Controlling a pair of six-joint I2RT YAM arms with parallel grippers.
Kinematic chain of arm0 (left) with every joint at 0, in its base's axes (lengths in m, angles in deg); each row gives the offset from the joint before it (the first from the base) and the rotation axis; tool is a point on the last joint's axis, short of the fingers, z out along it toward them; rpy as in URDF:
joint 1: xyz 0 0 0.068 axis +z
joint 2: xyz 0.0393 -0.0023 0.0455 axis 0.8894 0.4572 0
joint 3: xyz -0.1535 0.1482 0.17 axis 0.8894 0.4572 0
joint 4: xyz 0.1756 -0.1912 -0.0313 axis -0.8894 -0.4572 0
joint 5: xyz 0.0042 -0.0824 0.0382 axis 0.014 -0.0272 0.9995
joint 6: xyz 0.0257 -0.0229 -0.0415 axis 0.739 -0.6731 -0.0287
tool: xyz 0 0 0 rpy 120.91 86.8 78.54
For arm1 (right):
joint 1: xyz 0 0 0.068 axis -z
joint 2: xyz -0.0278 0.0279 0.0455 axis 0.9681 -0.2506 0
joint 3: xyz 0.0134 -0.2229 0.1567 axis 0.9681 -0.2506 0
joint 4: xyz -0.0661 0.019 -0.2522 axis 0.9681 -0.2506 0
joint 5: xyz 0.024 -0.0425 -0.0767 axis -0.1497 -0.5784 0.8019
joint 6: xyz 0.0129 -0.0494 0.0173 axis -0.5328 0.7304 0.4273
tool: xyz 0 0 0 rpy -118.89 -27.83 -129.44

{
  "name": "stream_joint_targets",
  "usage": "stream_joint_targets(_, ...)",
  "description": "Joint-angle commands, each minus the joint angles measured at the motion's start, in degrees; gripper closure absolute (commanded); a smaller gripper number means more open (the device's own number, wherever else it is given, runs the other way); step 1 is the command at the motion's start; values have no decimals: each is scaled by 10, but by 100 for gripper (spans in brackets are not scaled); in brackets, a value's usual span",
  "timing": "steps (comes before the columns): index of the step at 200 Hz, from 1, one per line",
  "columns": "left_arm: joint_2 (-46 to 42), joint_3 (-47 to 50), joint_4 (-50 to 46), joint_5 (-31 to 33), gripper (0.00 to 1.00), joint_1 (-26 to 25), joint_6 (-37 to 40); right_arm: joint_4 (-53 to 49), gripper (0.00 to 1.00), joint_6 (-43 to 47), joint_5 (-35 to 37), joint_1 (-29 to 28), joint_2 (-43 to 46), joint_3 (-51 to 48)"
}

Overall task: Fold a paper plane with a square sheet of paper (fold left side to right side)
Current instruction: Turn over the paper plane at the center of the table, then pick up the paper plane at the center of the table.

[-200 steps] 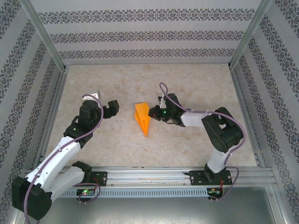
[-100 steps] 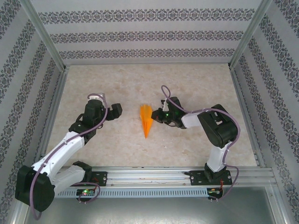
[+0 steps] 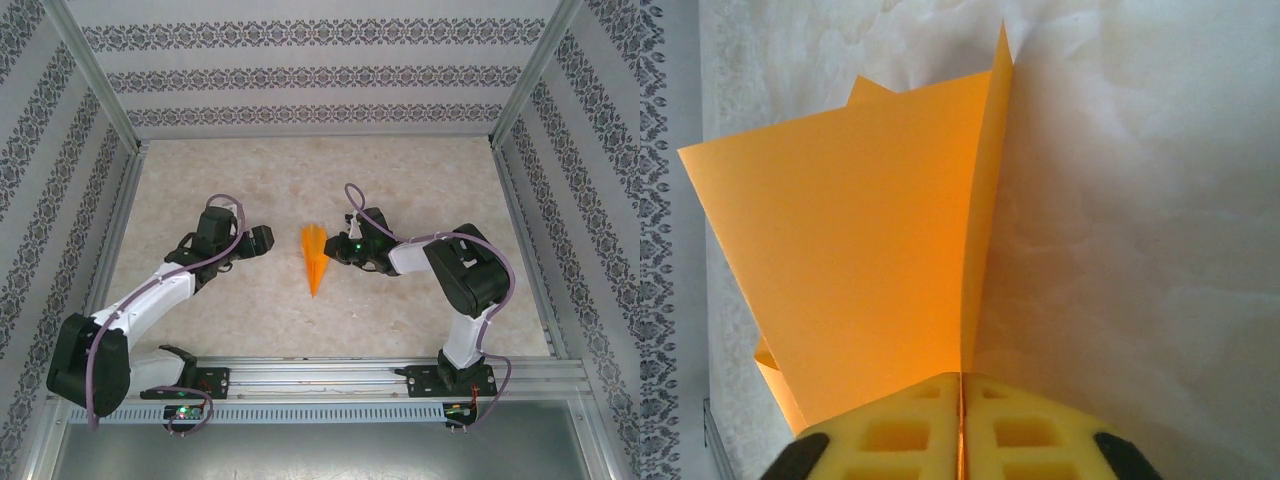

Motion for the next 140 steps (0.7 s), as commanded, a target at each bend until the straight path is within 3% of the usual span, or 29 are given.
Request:
stream_joint_targets(1, 14, -19, 27, -32, 14, 8, -16, -6, 87, 14, 8, 8, 20, -4)
stream_joint_targets(54, 20, -18, 32, -38, 14, 8, -18, -28, 81, 26, 19, 8, 34, -3)
stream_joint_targets(83, 13, -13, 29, -34, 14, 8, -15, -55, 72, 37, 35, 8, 52, -3)
stream_joint_targets(140, -21, -4, 18, -17, 14, 18, -3, -247, 52, 115, 104, 6, 155, 27)
